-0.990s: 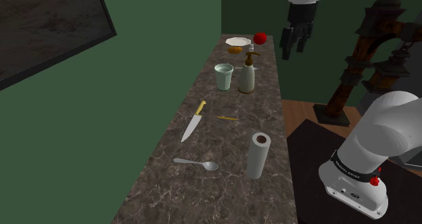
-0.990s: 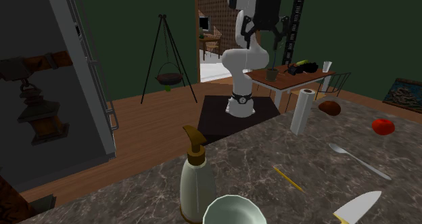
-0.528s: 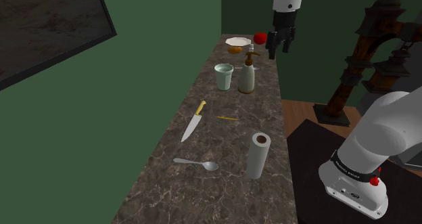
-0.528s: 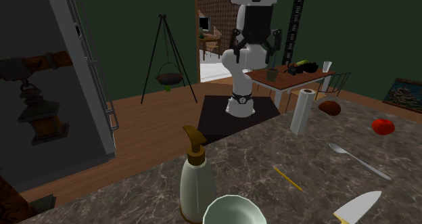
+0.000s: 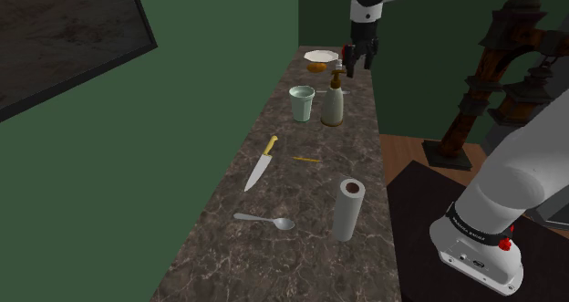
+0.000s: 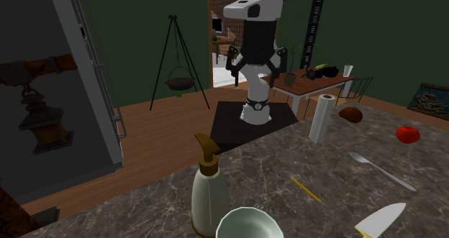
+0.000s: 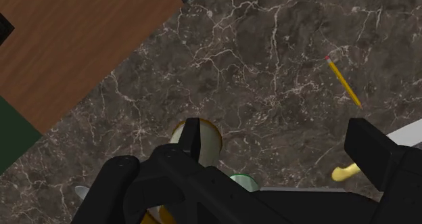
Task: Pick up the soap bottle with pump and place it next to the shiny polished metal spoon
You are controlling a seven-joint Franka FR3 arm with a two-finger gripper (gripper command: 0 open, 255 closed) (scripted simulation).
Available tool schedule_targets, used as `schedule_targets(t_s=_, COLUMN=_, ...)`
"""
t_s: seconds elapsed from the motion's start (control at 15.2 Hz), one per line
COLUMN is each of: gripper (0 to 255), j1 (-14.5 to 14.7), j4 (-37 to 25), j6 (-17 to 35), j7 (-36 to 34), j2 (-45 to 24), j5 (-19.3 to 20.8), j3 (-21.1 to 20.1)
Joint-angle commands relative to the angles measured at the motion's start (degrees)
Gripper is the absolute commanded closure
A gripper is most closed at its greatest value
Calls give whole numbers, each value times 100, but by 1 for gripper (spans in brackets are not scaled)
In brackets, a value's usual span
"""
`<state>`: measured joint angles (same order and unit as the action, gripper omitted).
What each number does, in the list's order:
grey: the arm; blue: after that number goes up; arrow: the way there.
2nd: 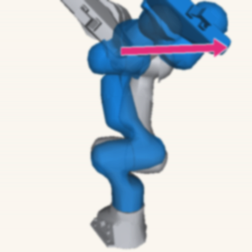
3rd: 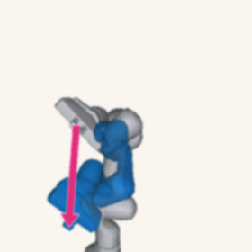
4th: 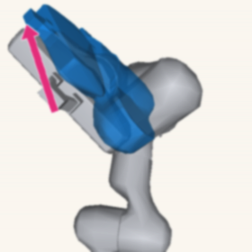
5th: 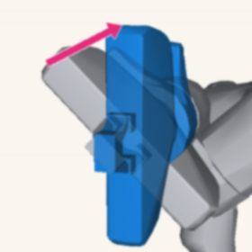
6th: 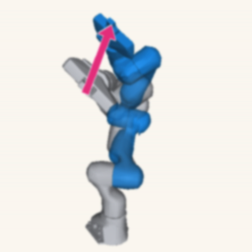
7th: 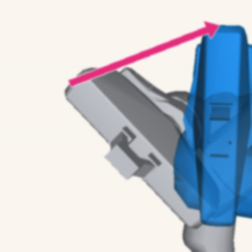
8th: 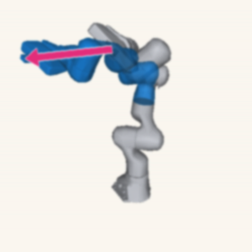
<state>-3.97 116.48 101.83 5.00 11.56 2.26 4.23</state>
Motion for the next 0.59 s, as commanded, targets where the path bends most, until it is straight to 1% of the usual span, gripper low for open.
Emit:
schedule_targets(t_s=0.0, gripper=0, j1=-46, j4=-315, j6=118, j7=110, j2=-417, j5=0, j3=75)
schedule_targets(t_s=0.26, gripper=0, j1=-134, j4=-1044, j6=257, j7=302, j2=-1259, j5=-49, j3=189)
schedule_targets(t_s=0.53, gripper=0, j1=-246, j4=-1919, j6=283, j7=487, j2=-2137, j5=-135, j3=272)
